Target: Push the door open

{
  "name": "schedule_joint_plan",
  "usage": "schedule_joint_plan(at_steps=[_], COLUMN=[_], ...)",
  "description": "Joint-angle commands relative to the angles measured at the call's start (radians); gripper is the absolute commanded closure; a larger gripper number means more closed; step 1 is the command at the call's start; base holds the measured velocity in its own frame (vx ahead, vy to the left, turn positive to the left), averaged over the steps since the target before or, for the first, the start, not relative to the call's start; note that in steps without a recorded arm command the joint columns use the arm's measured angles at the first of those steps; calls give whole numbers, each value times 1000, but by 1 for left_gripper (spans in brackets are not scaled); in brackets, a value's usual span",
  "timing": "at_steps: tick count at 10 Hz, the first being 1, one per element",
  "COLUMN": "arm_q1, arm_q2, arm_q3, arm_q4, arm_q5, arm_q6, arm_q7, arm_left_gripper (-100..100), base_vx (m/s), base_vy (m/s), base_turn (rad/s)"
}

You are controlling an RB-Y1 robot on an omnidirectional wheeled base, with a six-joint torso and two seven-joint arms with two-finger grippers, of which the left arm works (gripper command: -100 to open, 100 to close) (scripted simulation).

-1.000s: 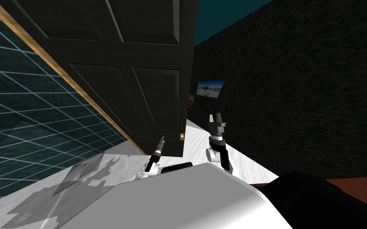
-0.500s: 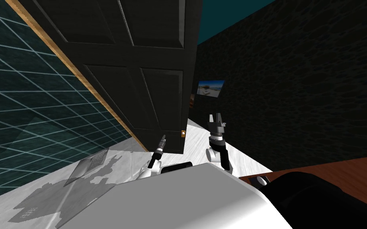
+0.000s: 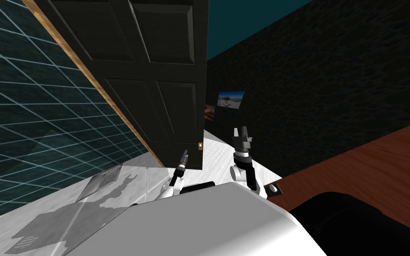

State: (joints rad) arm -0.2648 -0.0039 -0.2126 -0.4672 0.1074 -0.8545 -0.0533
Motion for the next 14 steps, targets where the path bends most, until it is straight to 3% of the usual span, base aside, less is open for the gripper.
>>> schedule_joint_plan(at_steps=[1, 5, 7, 10, 11, 12, 14], arm_q1=[-7, -18, -18, -18, -18, -18, -18], arm_q2=[-19, -44, -45, -3, -3, 20, 24], arm_q3=[2, 4, 4, 7, 7, 10, 12], arm_q4=[6, 20, 19, 20, 20, 21, 22], arm_q5=[2, 5, 5, 6, 6, 7, 9], arm_q6=[1, -3, -4, -5, -5, -7, -9], arm_q7=[-1, 0, -1, -2, -2, -3, -4], arm_left_gripper=[-100, -100, -100, -100, -100, -100, -100], base_vx=[-114, -106, -53, 132, 138, 182, 227], base_vy=[-179, -159, -87, 70, 46, -27, -71], base_turn=[-3, -7, 22, -6, -2, -32, -27])
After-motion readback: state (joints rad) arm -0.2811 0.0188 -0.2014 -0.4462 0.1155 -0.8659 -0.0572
